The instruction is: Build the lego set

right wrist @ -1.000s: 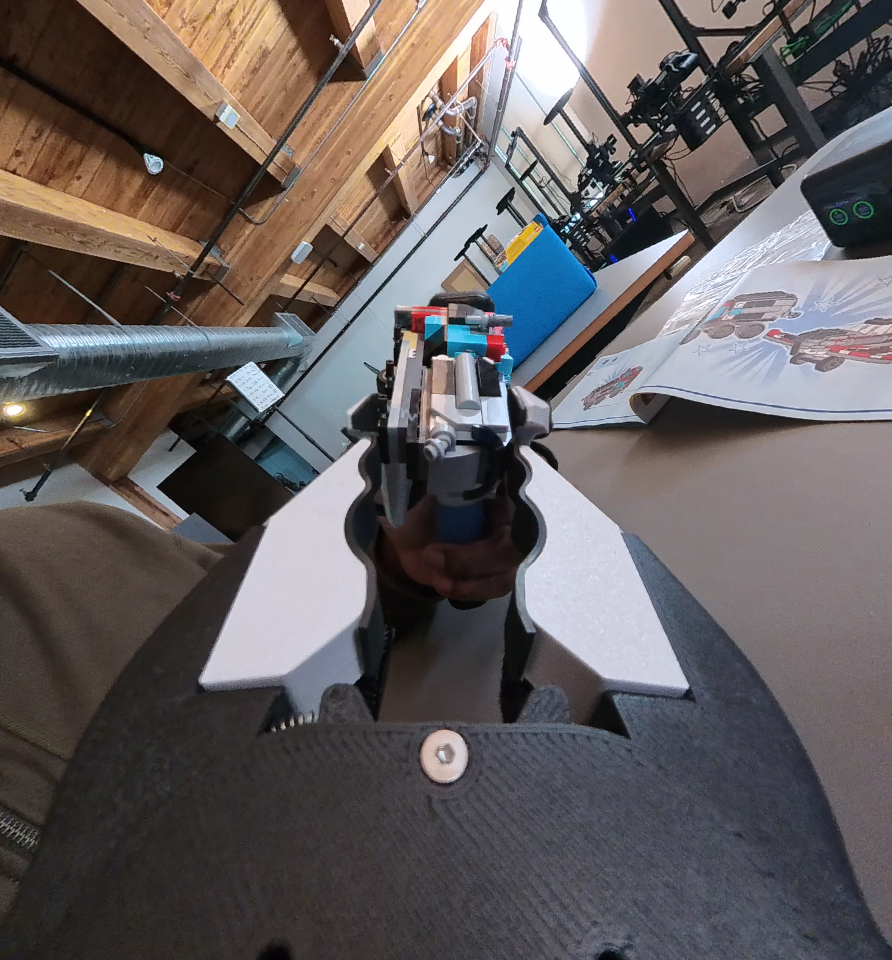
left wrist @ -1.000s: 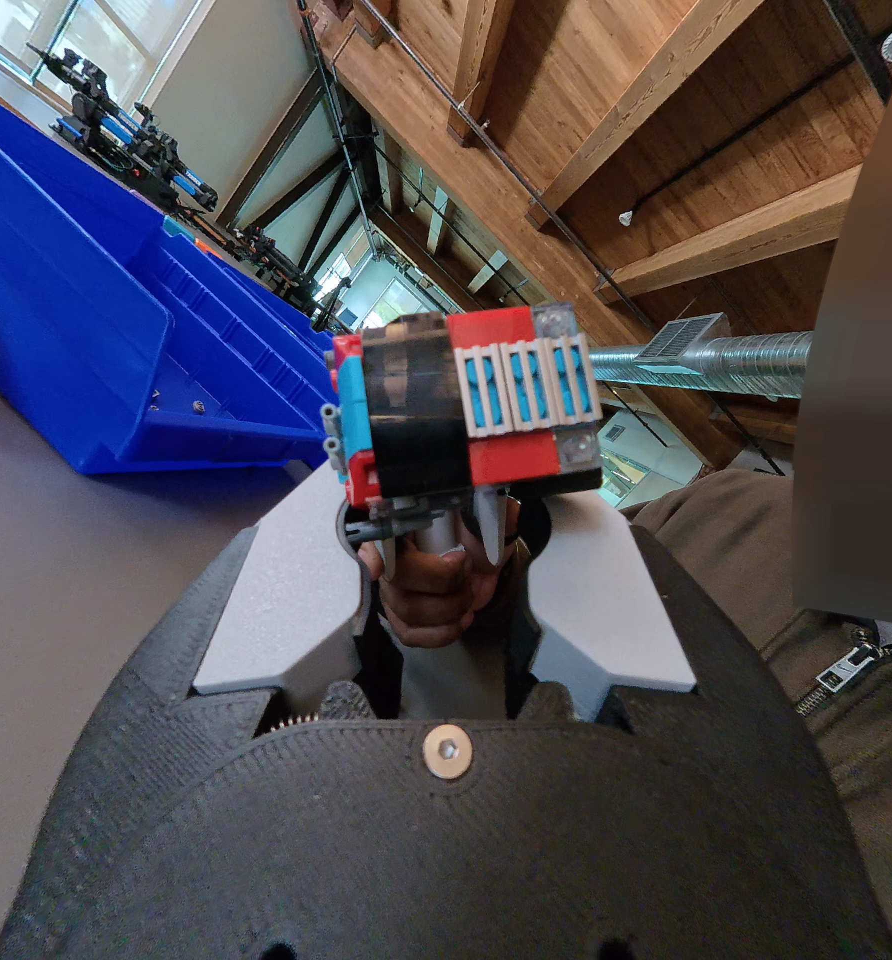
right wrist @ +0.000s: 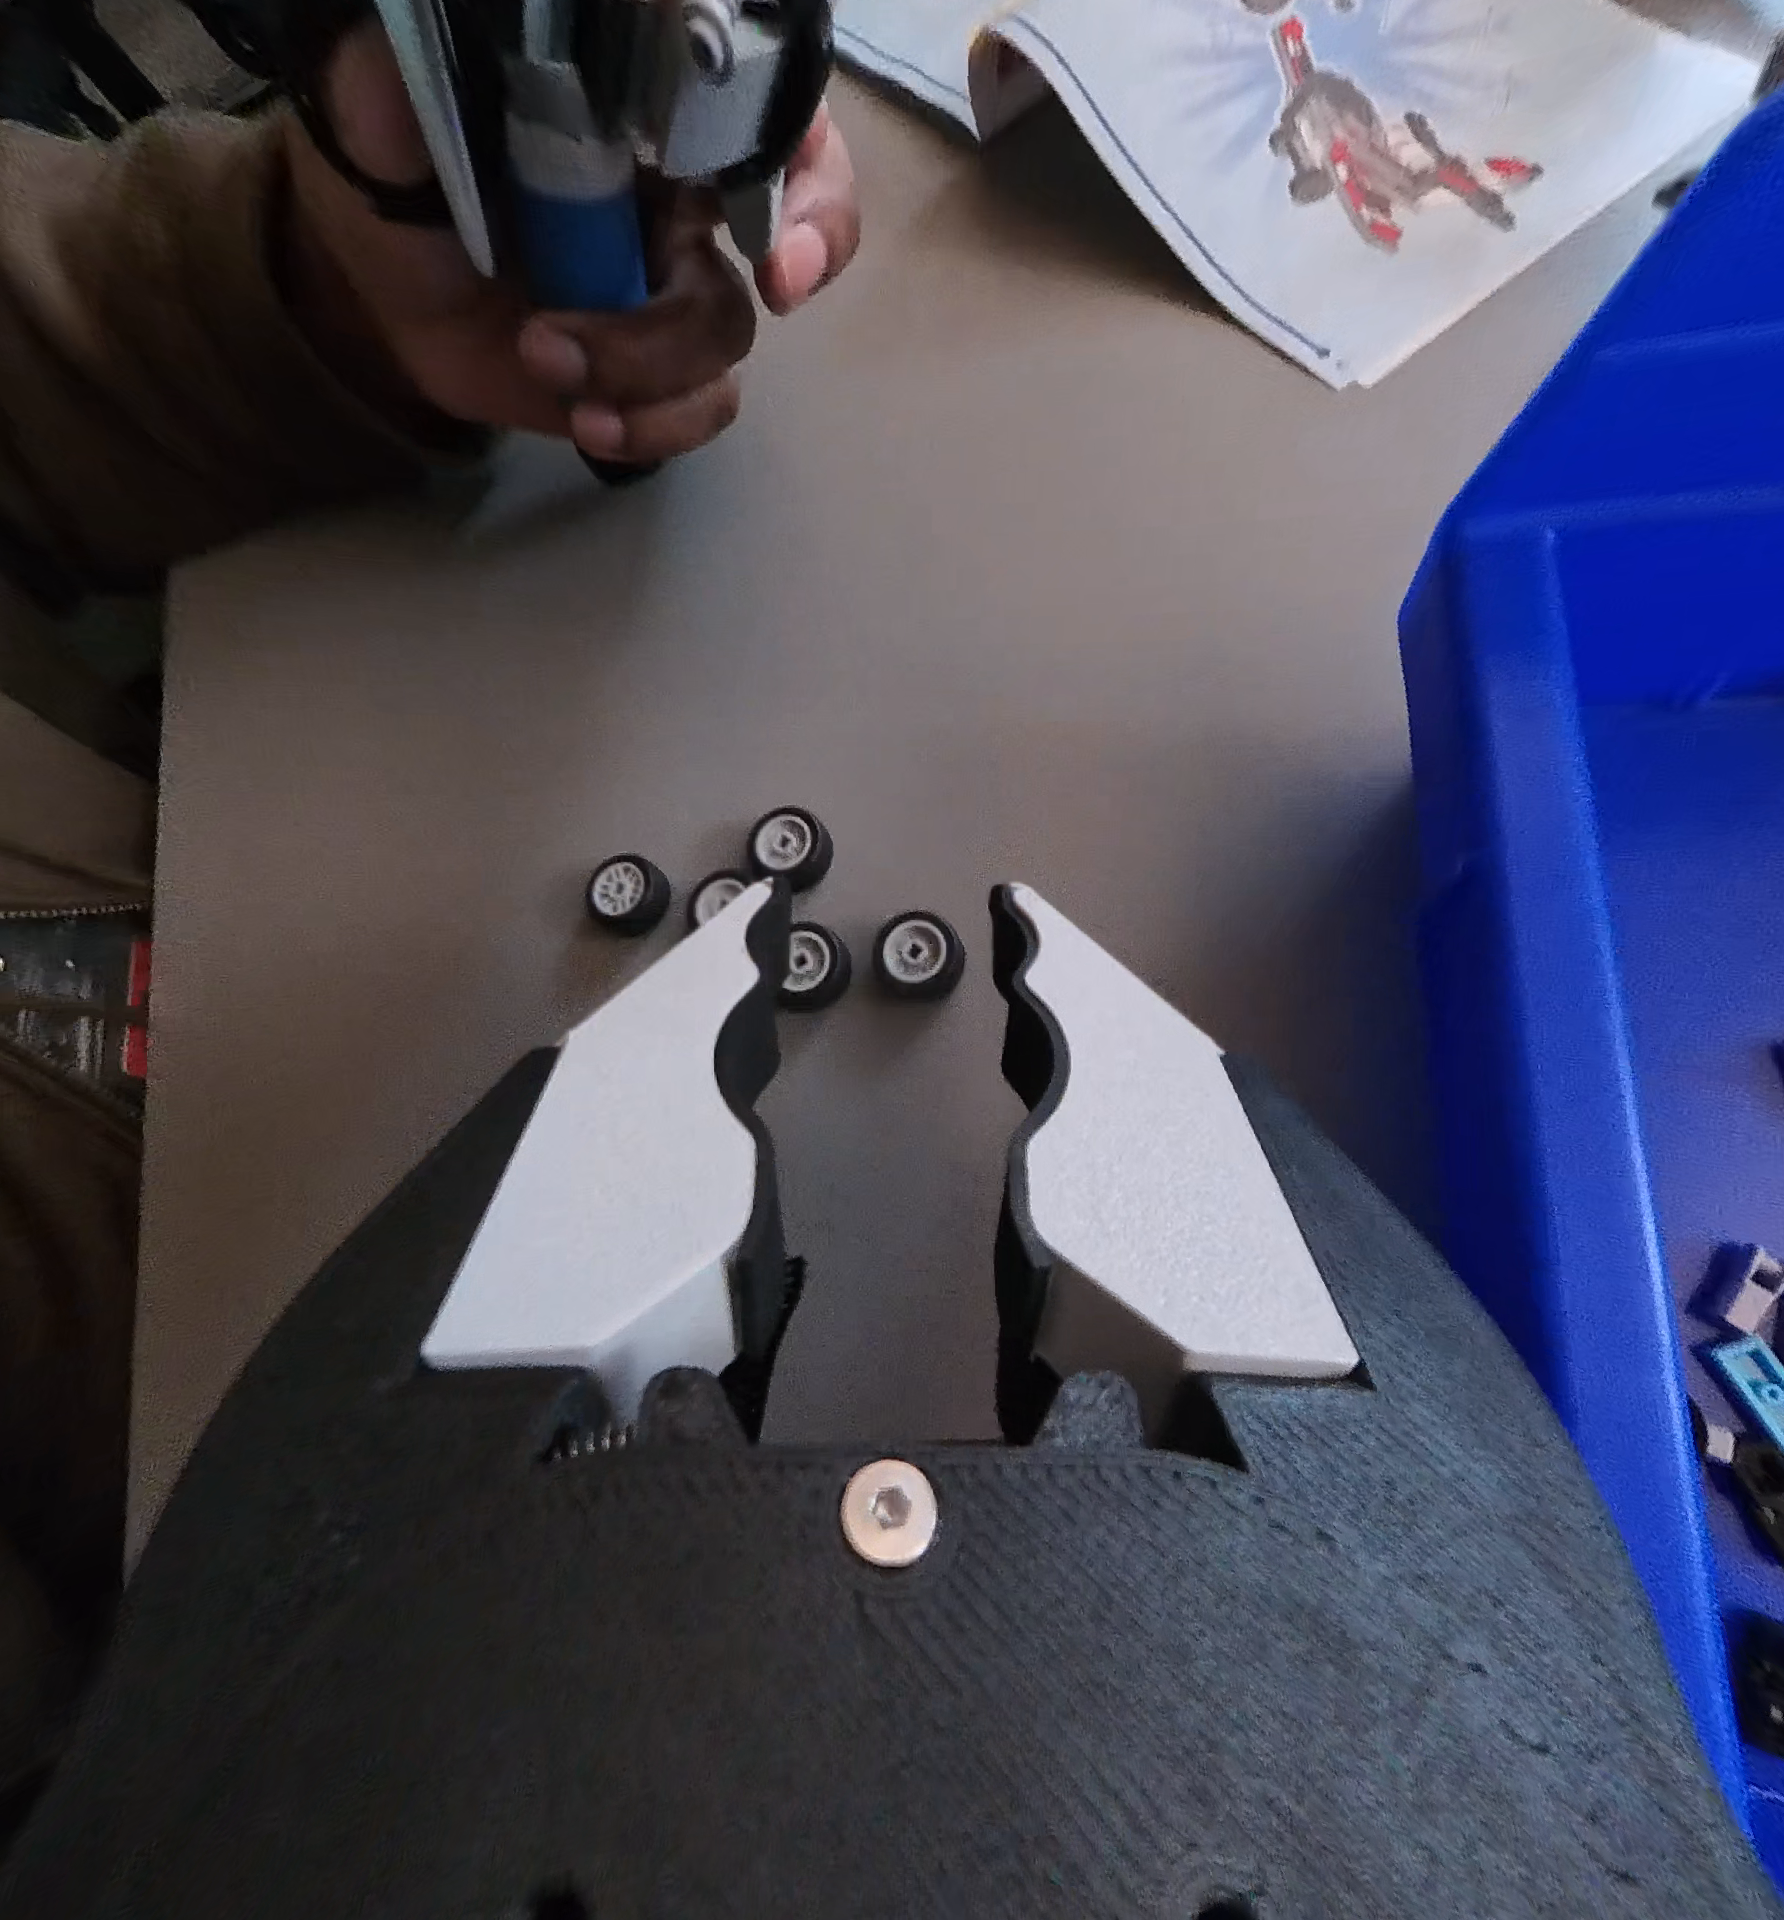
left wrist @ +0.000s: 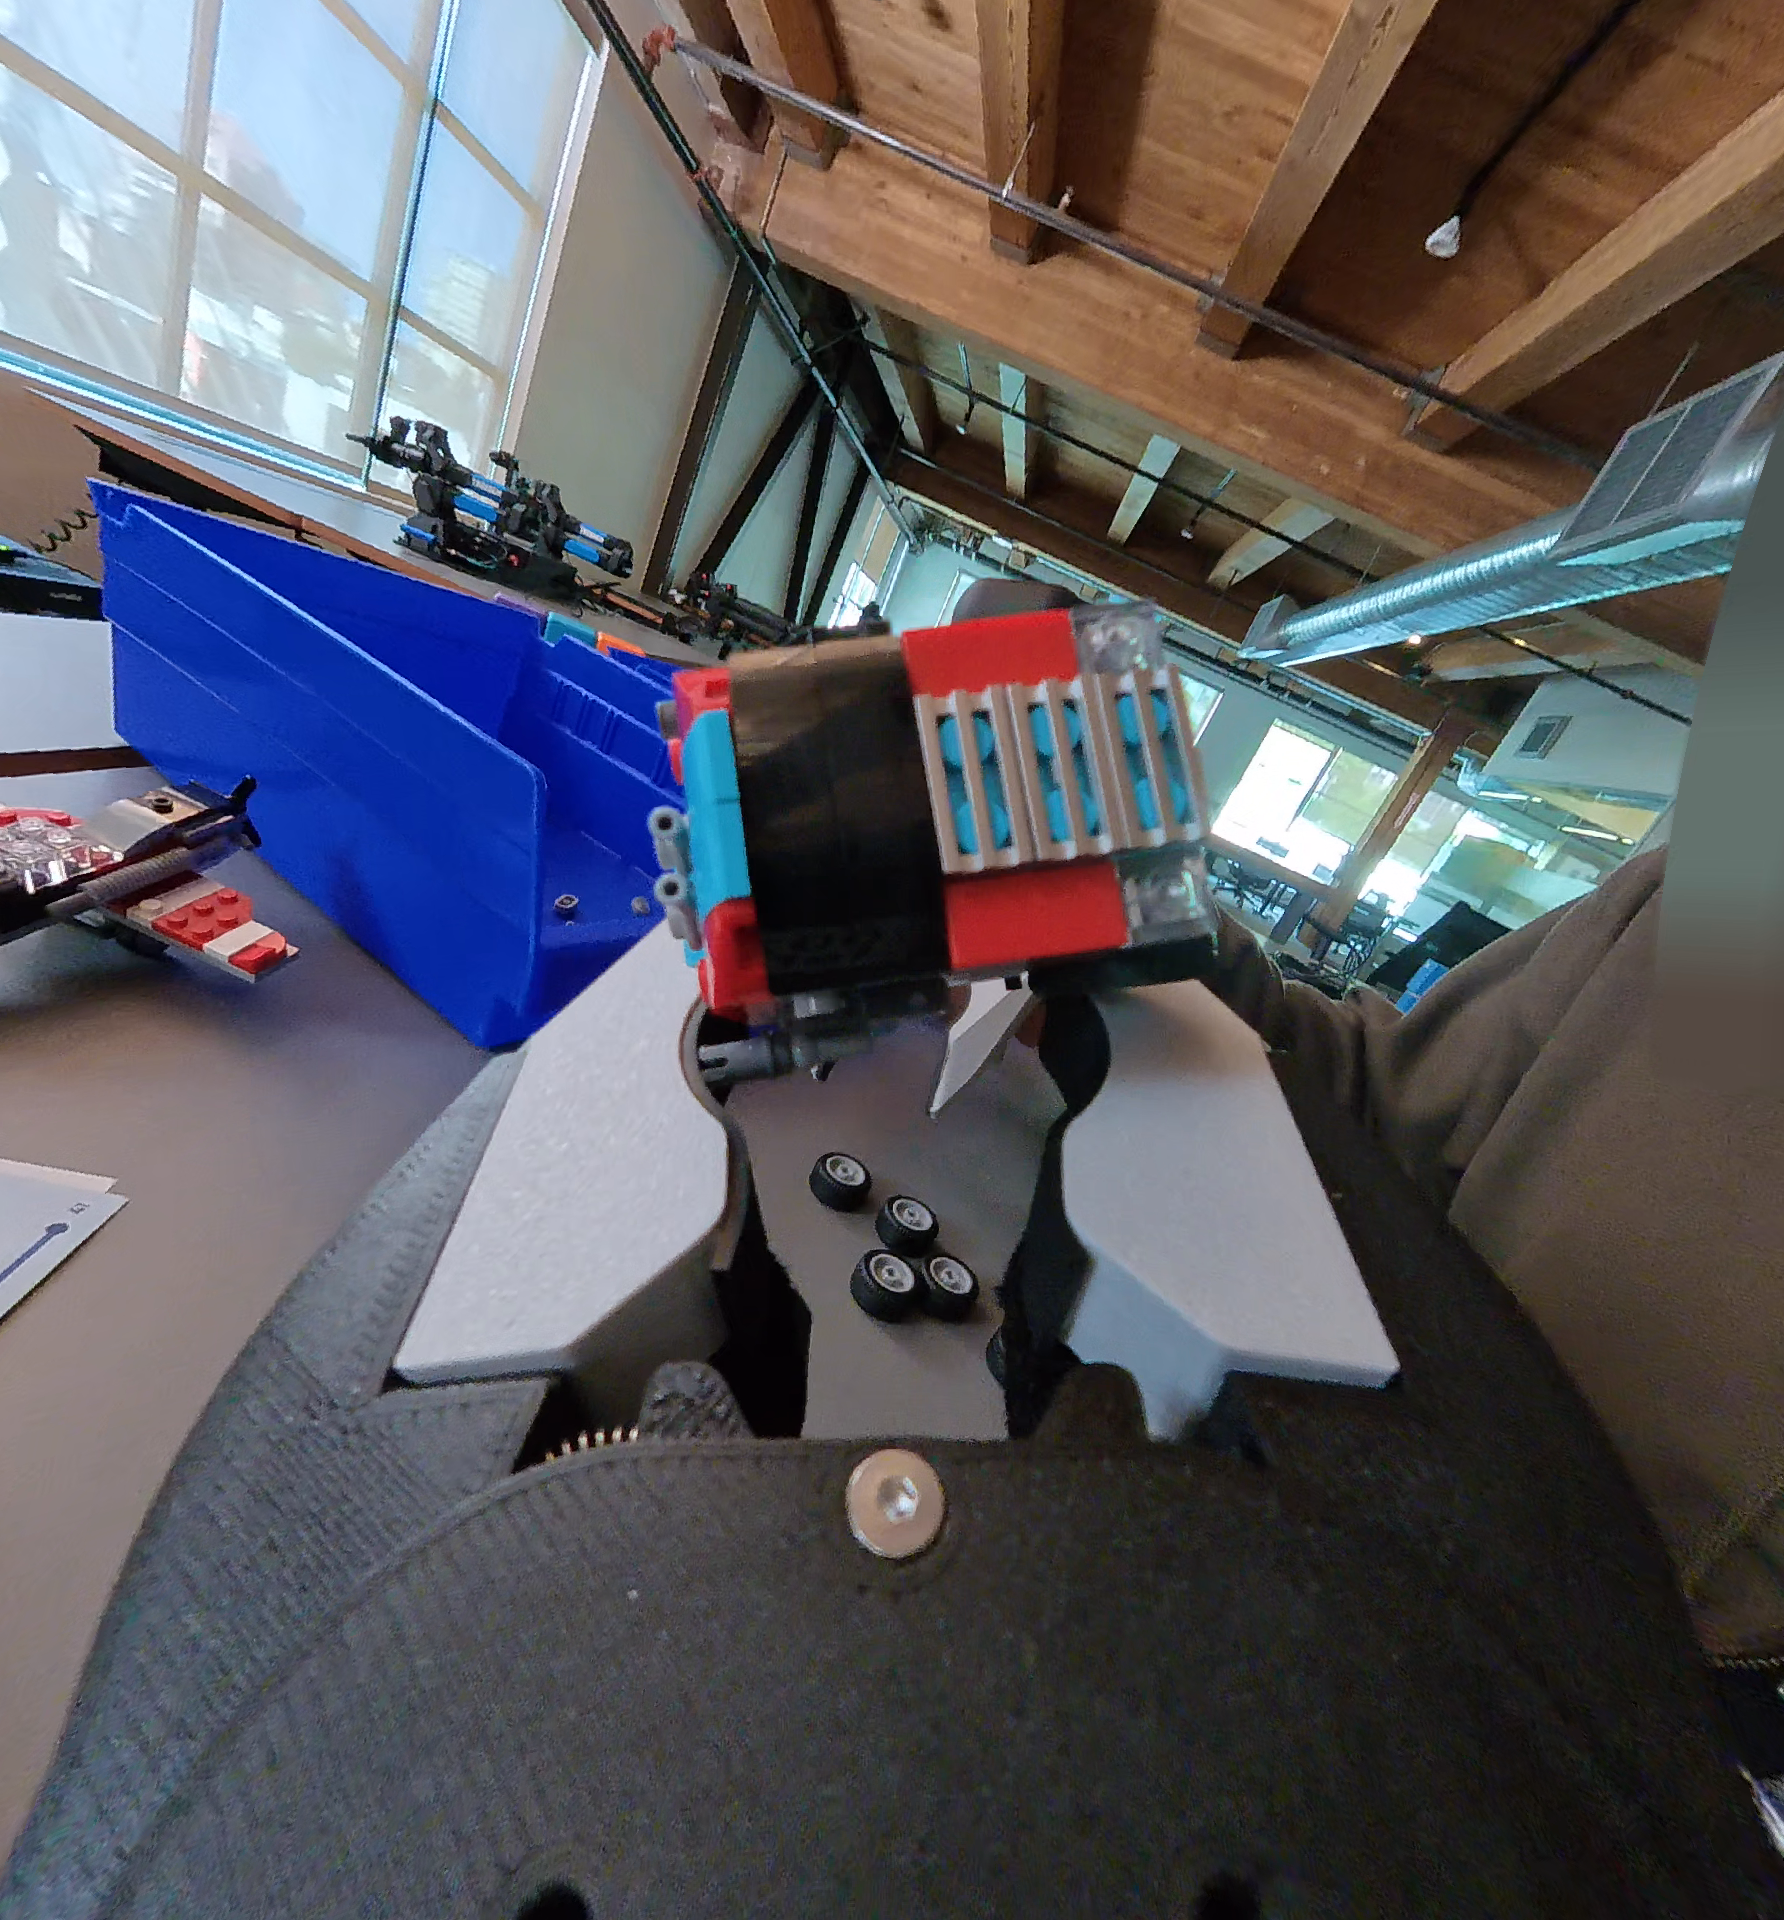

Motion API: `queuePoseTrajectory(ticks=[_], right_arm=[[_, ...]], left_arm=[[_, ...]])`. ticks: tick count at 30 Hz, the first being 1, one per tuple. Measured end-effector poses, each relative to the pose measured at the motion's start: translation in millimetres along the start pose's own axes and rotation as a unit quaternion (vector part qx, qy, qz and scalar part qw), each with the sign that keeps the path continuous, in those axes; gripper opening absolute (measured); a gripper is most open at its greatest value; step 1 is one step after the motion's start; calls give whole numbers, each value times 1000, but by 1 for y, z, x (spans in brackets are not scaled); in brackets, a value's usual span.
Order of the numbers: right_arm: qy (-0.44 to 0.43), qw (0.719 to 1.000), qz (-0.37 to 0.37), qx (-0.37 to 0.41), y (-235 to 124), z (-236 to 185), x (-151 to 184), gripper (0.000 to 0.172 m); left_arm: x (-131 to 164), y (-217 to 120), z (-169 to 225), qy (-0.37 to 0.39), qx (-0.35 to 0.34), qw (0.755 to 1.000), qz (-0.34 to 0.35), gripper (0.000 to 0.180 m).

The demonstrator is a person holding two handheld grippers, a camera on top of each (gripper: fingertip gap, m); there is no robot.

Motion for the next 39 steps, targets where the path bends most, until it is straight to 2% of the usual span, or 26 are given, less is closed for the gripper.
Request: queuePoseTrajectory(ticks=[9, 14, 23, 39], right_arm=[[-19, 996, -76, 30, 14, 9, 26, 33], [-49, 995, -84, 32, 21, 7, 28, 25], [-76, 995, -50, 49, 11, 4, 13, 22], [-75, 994, -6, 78, 4, 6, -3, 23]], left_arm=[[9, 3, 0, 4, -1, 1000, -30, 56], [10, 3, 0, 5, -1, 999, -36, 56], [18, 6, -1, 6, -9, 998, -69, 56], [17, 5, -4, -12, -15, 997, -71, 56]])
Point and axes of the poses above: each gripper's, where its closed fingertips meet, y out along the fingers, x out of its underside, z = x × y across the jaws, the point moved 4 cm from there along -y, back along the fingers, and after that the axes turned 6 degrees about y, right-handed, at the moved point
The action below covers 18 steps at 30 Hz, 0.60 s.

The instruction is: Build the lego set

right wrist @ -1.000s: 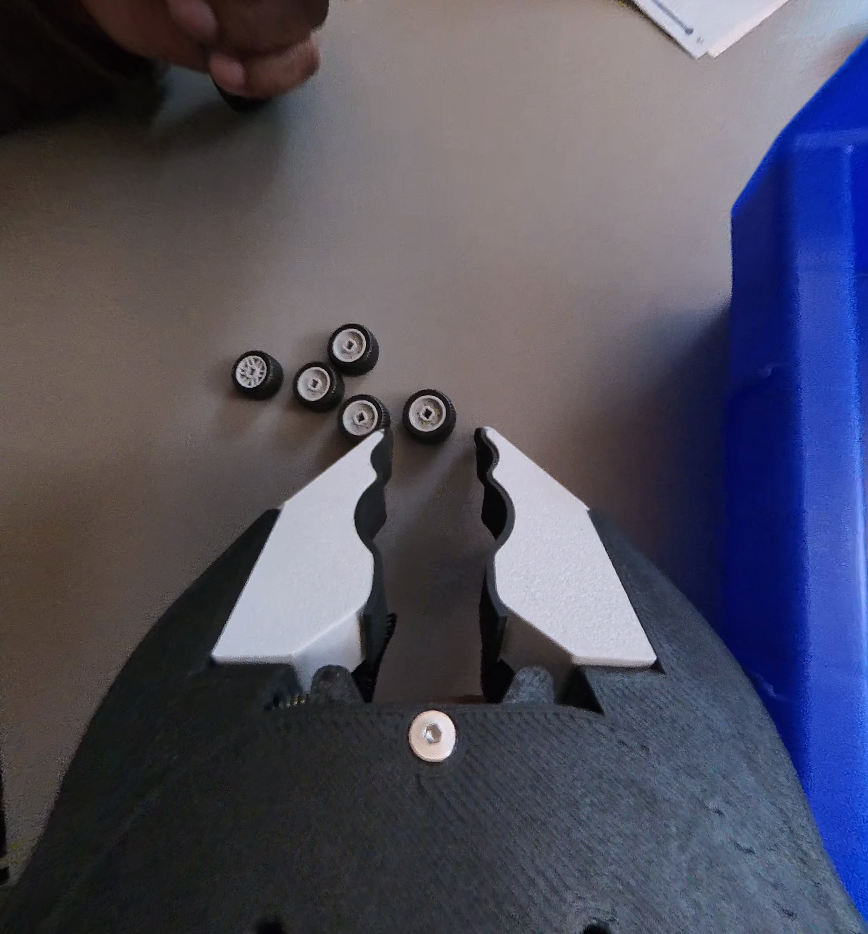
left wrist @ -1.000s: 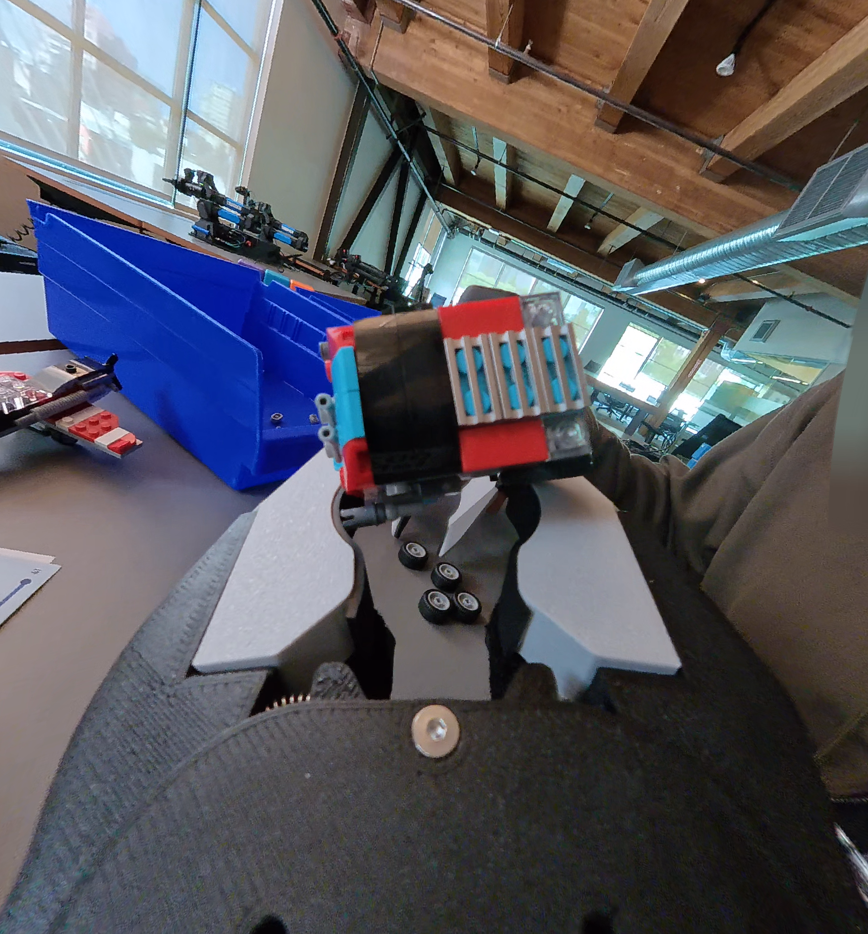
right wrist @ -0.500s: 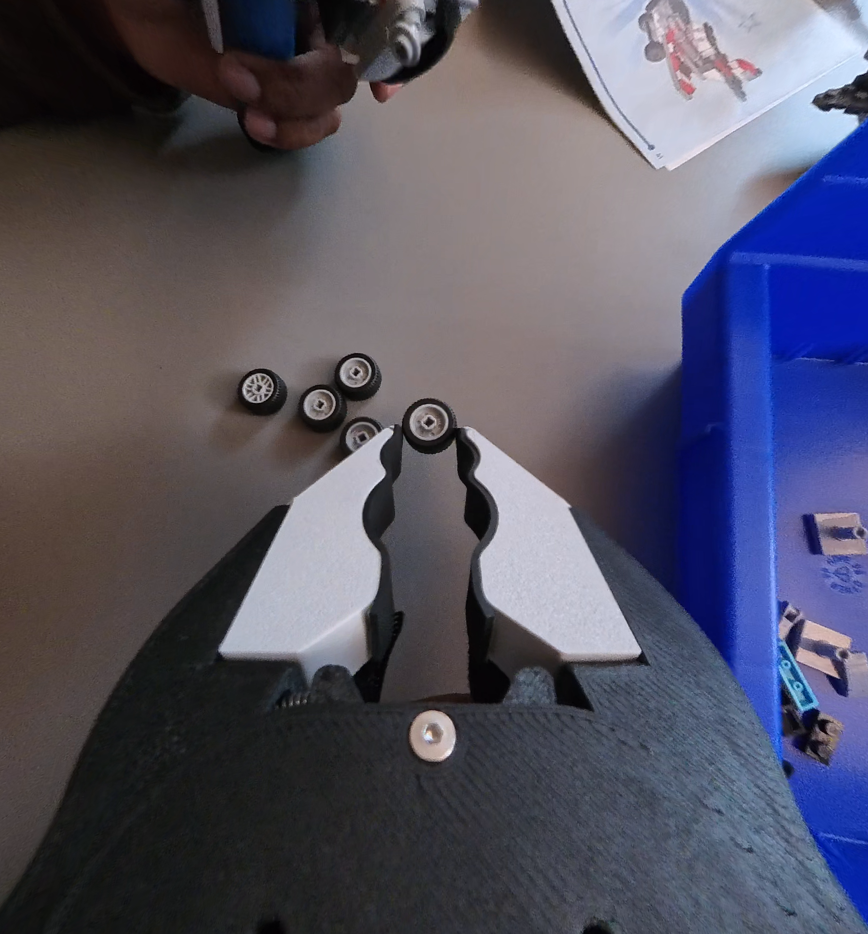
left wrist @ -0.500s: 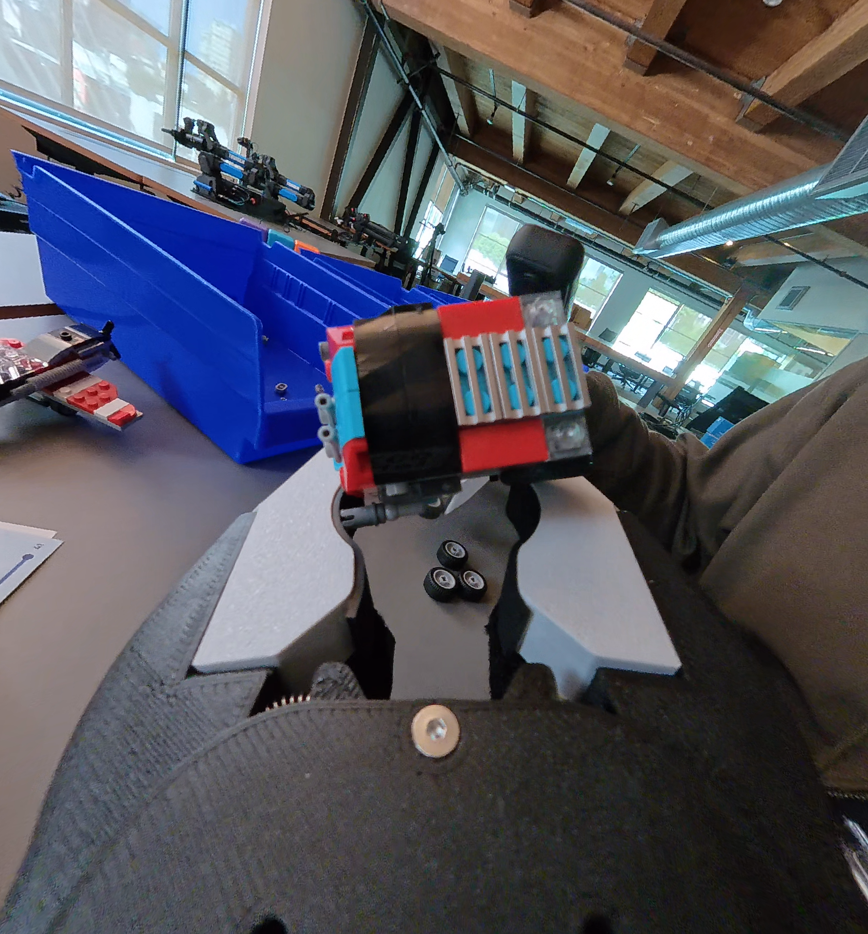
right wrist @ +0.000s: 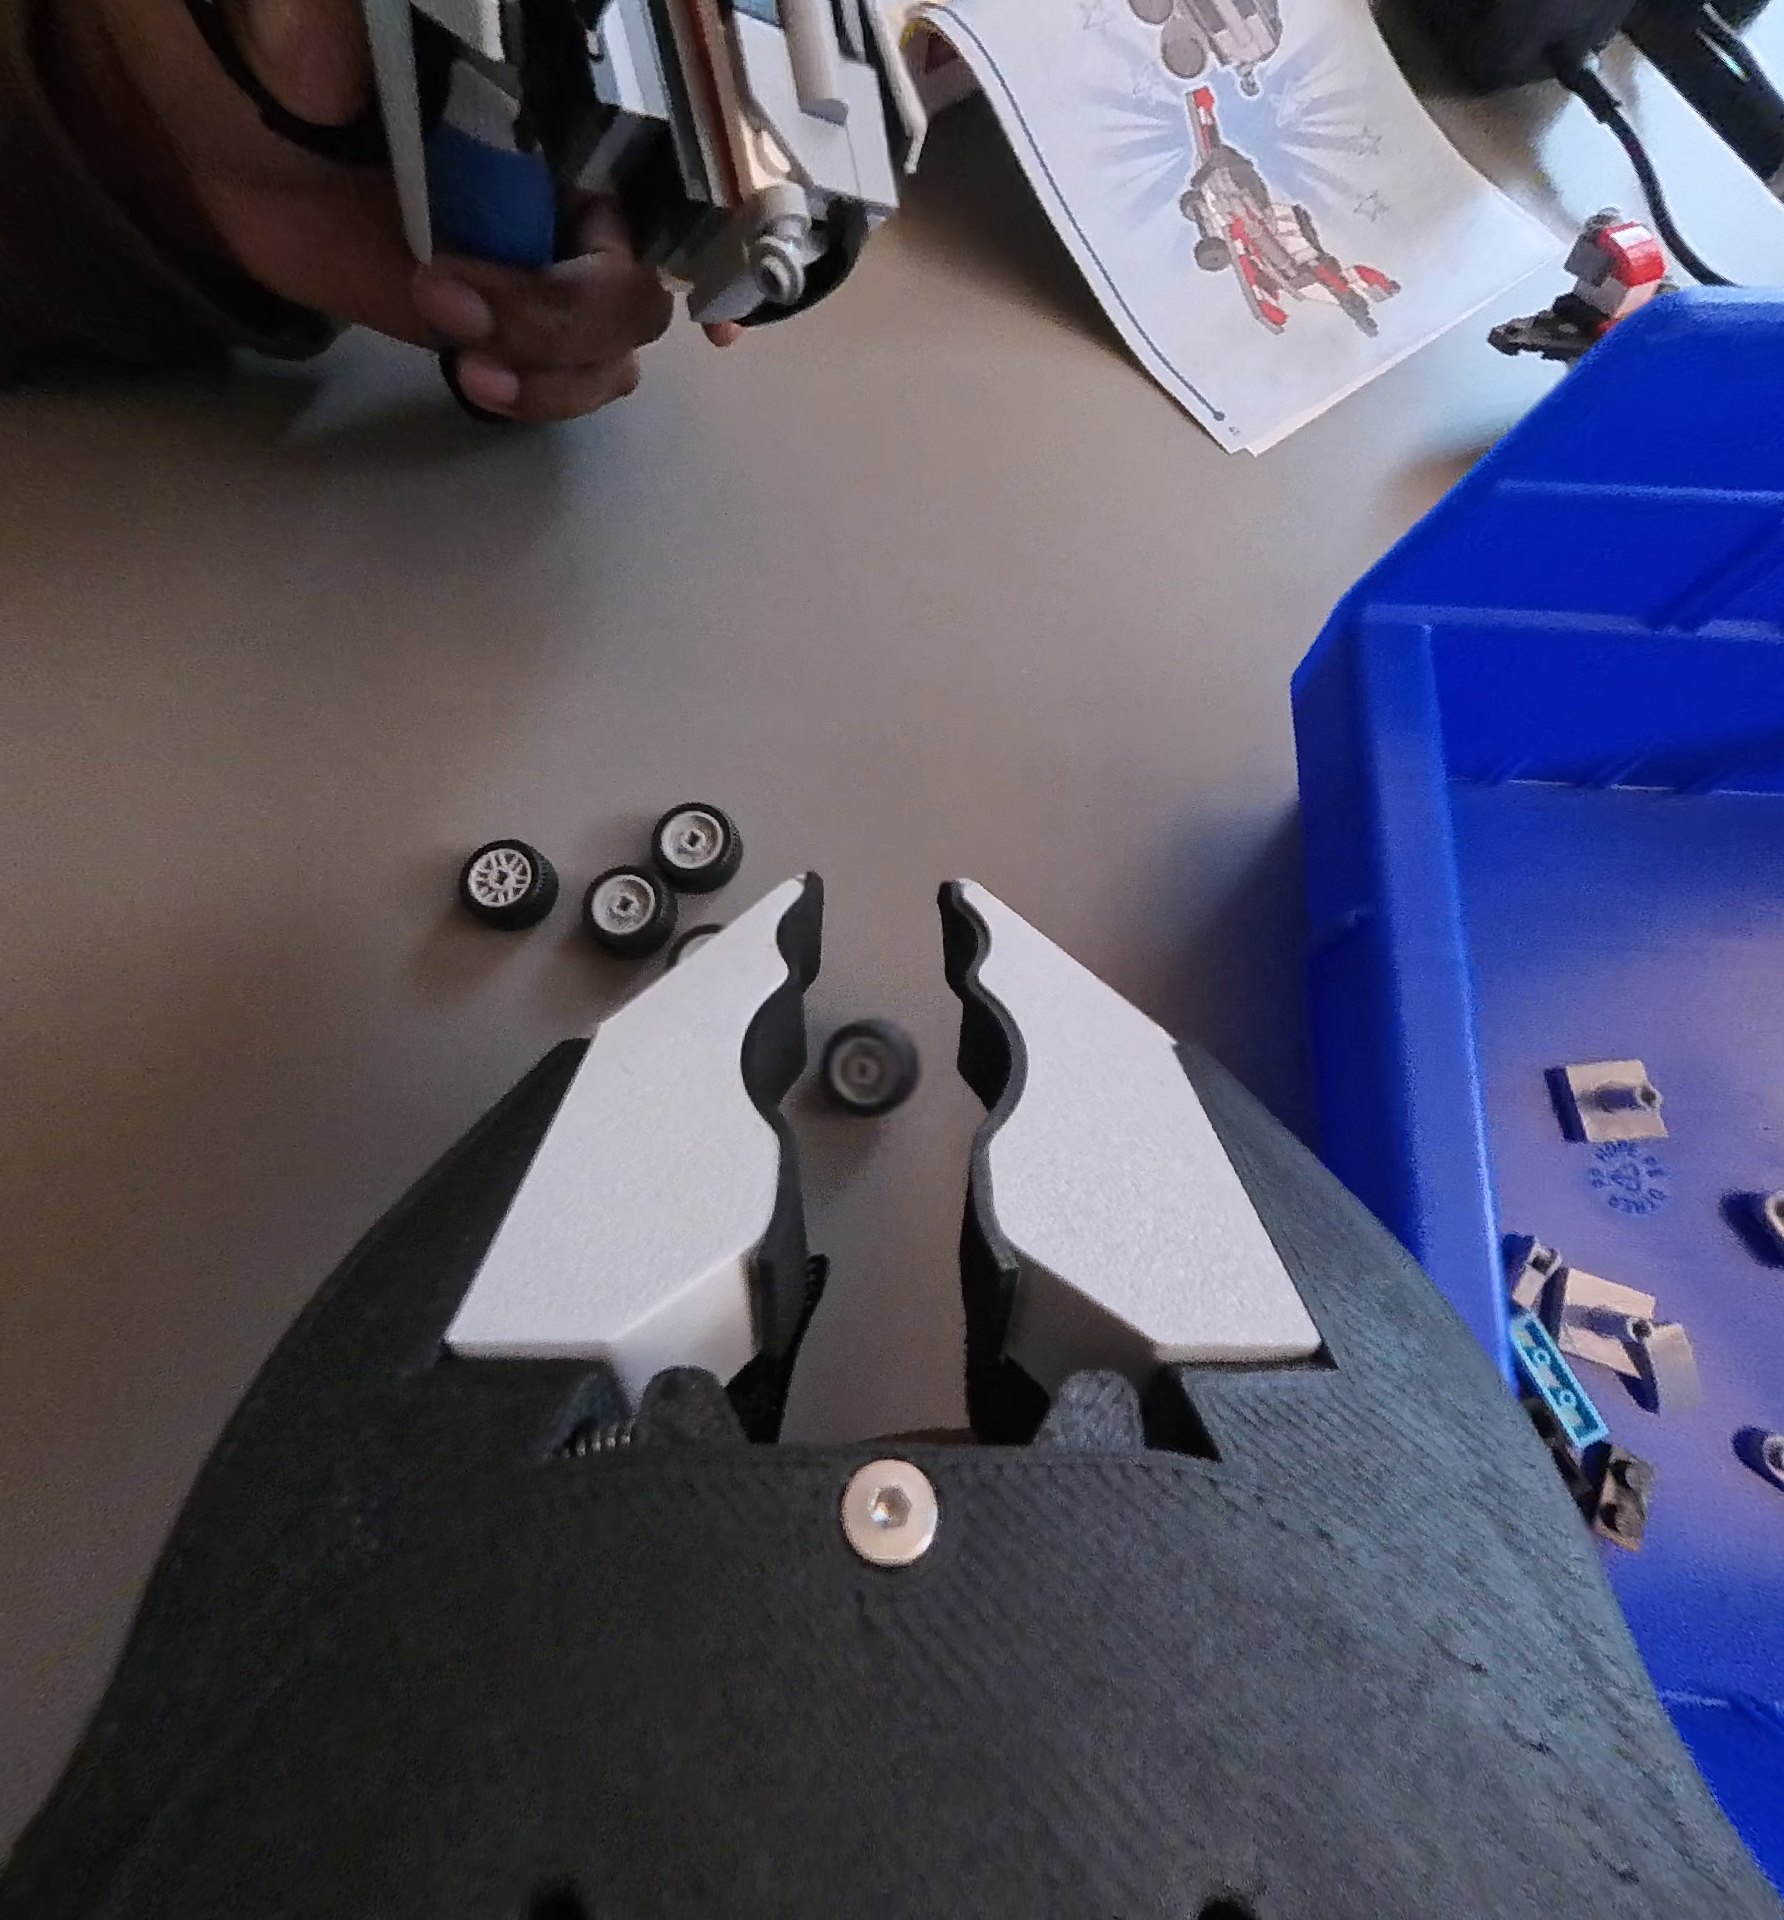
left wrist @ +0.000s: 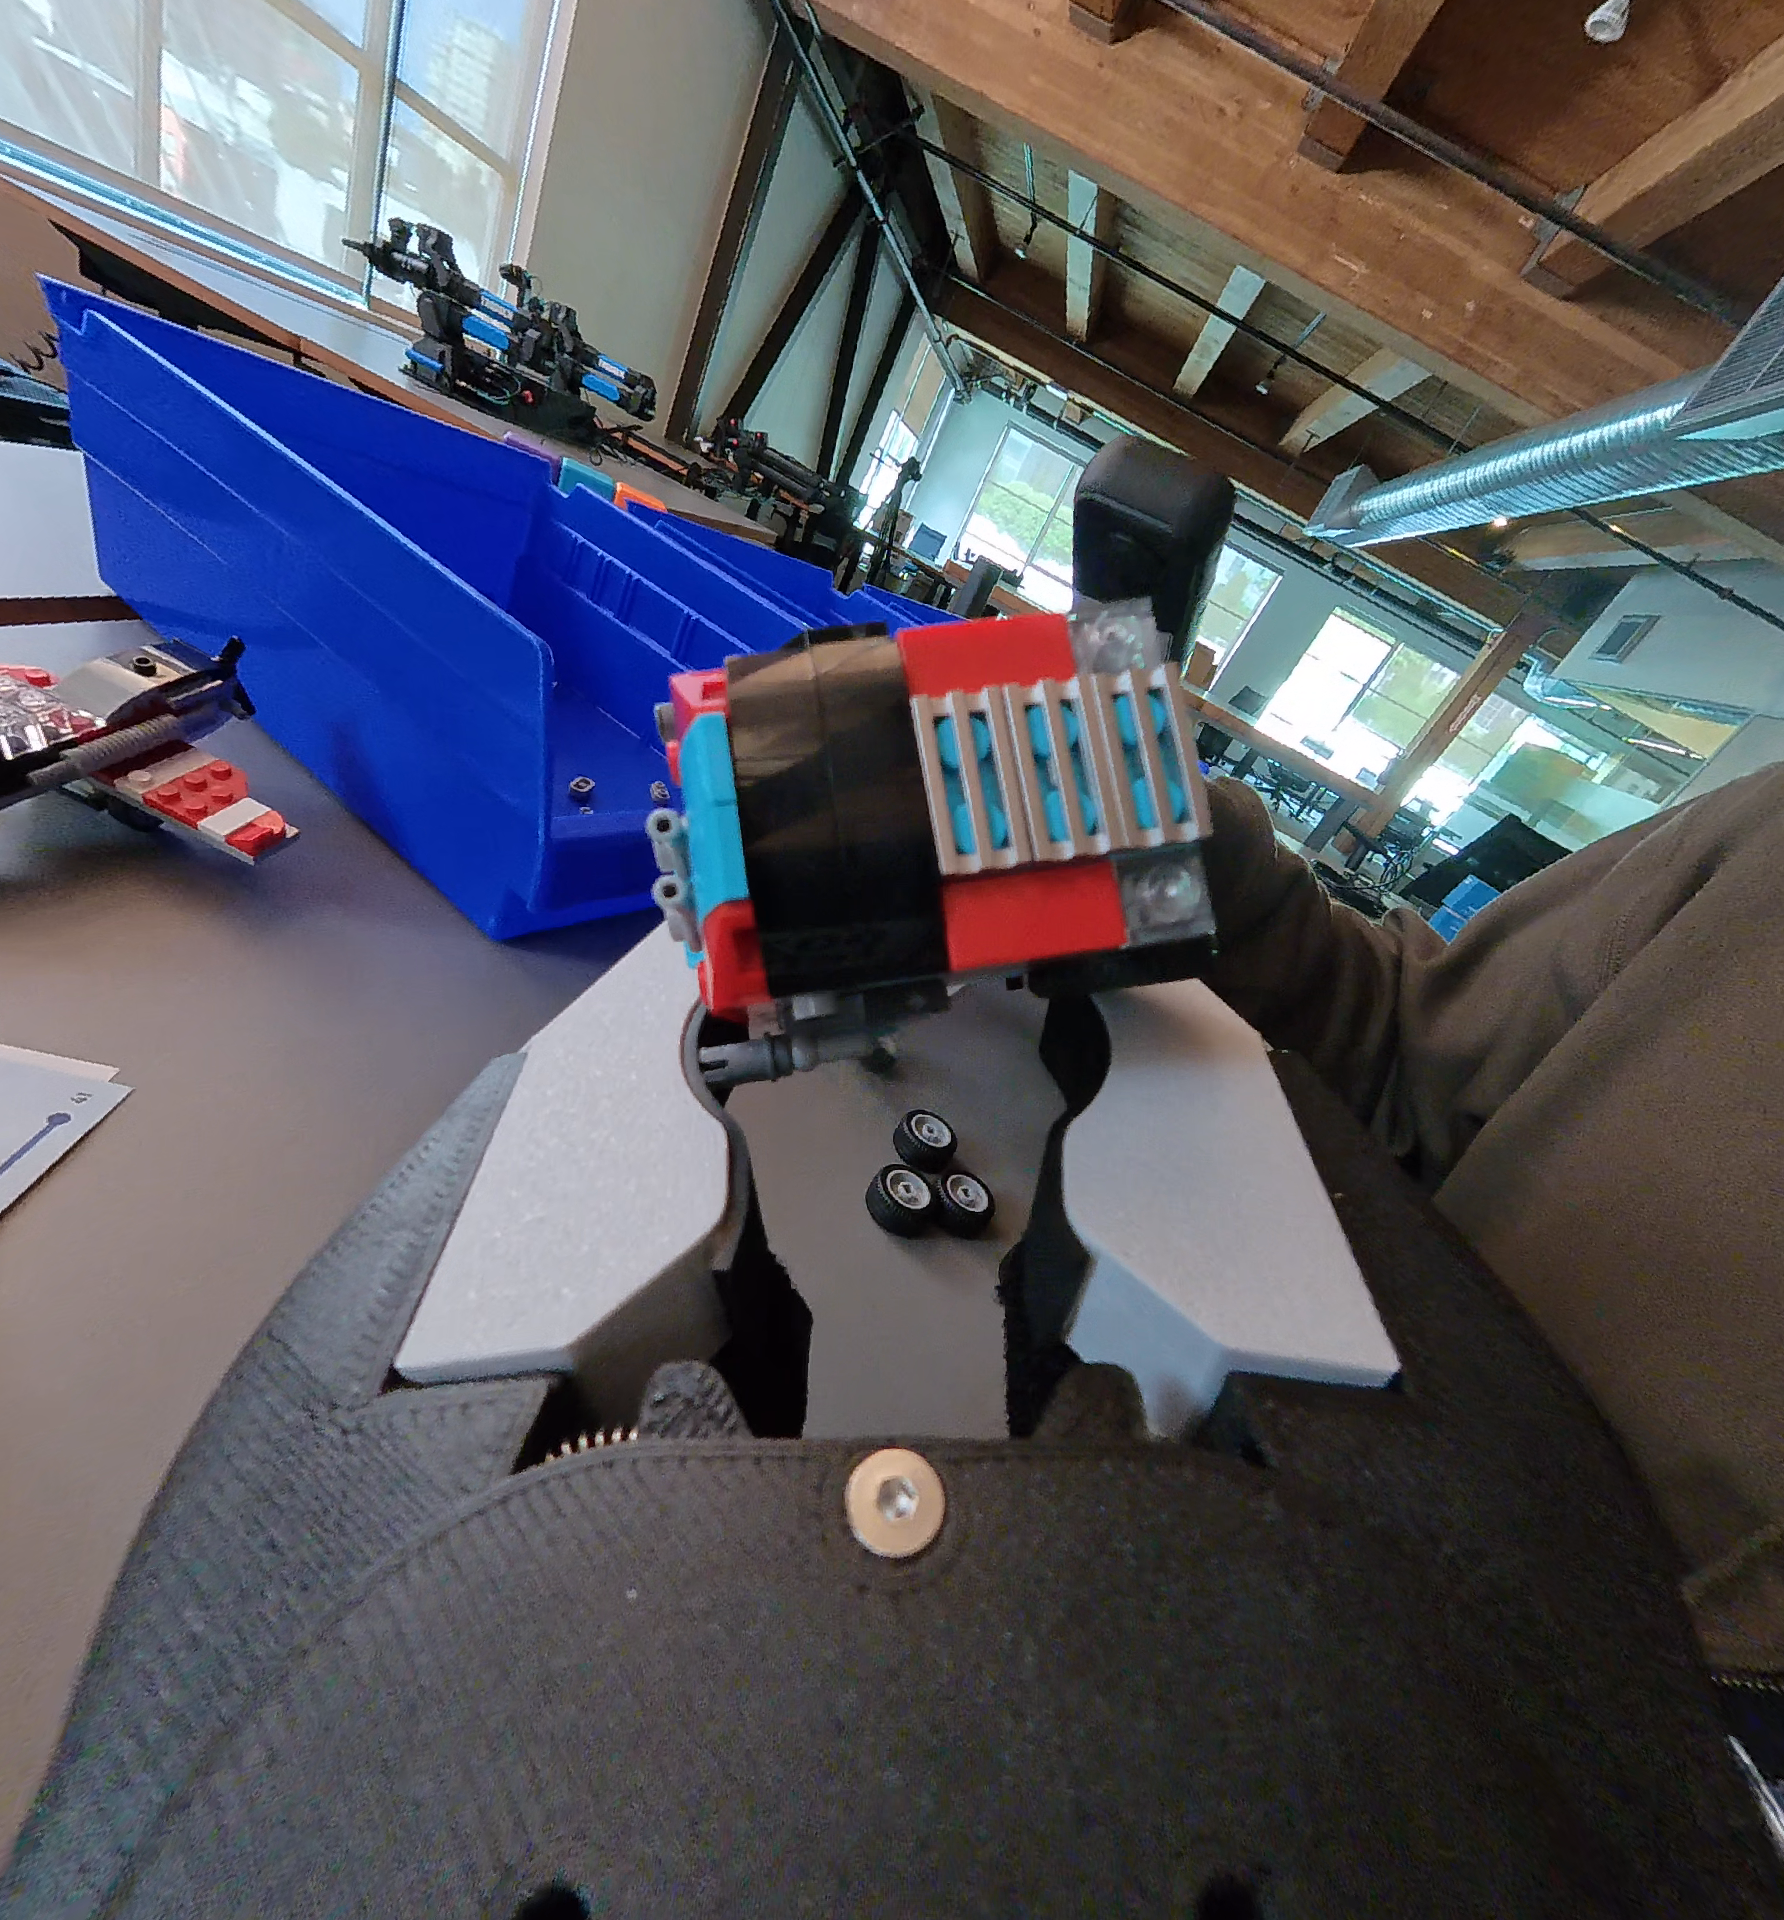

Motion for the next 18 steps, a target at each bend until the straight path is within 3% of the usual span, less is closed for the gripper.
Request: queuePoseTrajectory(ticks=[10, 18], right_arm=[[20, 999, -48, -8, -19, -1, 15, 24], [24, 994, -100, 20, -24, 6, 39, 38]], left_arm=[[4, 2, -2, -10, 2, 1000, -8, 56], [3, 3, -1, -25, 9, 1000, 0, 56]])
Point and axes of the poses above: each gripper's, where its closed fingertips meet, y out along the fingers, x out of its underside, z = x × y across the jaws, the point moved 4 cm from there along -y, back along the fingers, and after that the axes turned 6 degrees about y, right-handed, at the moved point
